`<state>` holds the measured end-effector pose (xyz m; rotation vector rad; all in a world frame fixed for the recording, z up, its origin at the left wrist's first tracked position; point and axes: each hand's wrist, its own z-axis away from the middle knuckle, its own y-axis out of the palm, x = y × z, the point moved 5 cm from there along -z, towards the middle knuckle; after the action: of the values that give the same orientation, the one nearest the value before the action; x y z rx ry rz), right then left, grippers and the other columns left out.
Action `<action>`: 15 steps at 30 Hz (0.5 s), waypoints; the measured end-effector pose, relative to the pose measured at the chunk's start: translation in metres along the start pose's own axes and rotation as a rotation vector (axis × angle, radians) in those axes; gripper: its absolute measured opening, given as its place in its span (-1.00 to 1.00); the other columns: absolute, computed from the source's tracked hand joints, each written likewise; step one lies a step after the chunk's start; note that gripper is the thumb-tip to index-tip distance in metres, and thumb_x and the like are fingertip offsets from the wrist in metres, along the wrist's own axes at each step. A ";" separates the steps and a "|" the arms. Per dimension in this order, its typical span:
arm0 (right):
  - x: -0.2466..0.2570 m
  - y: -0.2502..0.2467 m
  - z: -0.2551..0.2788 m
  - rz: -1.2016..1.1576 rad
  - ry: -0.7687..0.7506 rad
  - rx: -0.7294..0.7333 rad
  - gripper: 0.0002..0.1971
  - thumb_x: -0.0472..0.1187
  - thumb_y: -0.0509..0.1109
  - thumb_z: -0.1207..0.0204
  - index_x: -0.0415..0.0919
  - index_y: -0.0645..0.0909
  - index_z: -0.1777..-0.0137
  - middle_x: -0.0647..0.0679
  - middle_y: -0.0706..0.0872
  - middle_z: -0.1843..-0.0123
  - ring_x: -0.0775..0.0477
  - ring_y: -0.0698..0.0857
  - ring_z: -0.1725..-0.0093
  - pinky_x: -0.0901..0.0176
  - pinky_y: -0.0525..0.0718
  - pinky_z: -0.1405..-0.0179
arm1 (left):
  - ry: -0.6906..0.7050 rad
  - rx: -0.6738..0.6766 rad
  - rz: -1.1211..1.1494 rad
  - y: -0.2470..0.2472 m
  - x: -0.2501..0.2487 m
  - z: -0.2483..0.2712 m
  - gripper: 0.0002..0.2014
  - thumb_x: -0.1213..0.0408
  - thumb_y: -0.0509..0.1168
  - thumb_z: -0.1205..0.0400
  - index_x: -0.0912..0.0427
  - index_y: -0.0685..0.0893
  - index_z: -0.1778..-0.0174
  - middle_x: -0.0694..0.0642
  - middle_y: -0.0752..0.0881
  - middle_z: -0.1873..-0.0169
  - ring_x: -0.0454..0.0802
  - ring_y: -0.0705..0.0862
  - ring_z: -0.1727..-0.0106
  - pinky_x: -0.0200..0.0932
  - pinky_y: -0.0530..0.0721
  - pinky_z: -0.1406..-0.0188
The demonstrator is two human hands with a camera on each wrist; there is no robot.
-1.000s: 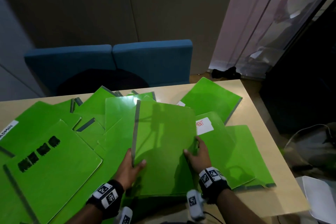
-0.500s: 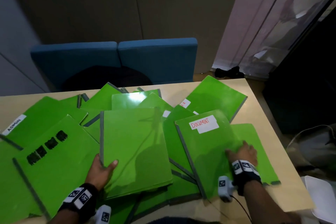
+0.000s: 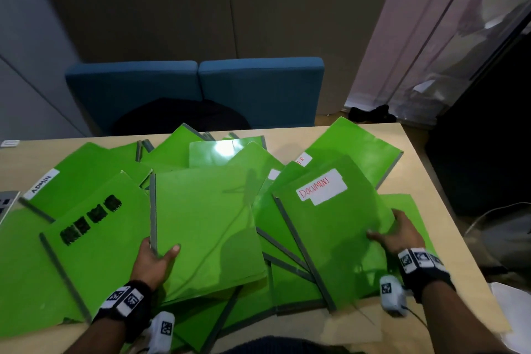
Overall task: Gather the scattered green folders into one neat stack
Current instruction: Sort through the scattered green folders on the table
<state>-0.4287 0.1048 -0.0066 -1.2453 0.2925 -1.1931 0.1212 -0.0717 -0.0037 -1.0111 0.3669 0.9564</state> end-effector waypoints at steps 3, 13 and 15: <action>0.053 -0.002 -0.010 0.245 -0.165 0.011 0.02 0.23 0.70 -0.17 -0.09 0.38 -0.61 -0.20 0.62 -0.47 -0.31 0.59 -0.42 -0.17 0.58 -0.36 | -0.014 -0.032 0.022 0.000 0.007 -0.004 -0.17 0.16 0.43 -0.58 0.26 0.10 -0.64 0.37 0.24 -0.62 0.37 0.30 -0.58 0.33 0.37 -0.49; 0.075 0.044 -0.032 0.493 -0.164 0.133 0.01 0.26 0.65 -0.22 -0.17 0.32 -0.59 -0.21 0.38 -0.54 -0.31 0.38 -0.53 -0.25 0.52 -0.44 | -0.107 -0.048 0.088 0.002 0.028 -0.001 -0.20 0.05 0.45 -0.54 0.11 0.17 -0.60 0.34 0.39 -0.52 0.38 0.48 -0.43 0.34 0.56 -0.31; 0.070 0.040 -0.032 0.497 -0.137 0.123 0.01 0.28 0.66 -0.18 -0.07 0.32 -0.58 -0.18 0.39 -0.55 -0.30 0.38 -0.54 -0.28 0.52 -0.41 | -0.105 -0.040 0.071 0.003 0.028 0.000 -0.24 0.00 0.45 -0.52 0.09 0.22 -0.55 0.35 0.48 -0.43 0.37 0.54 -0.34 0.32 0.63 -0.23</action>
<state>-0.4014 0.0242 -0.0228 -1.0599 0.3932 -0.6856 0.1345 -0.0570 -0.0239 -0.9850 0.2991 1.0799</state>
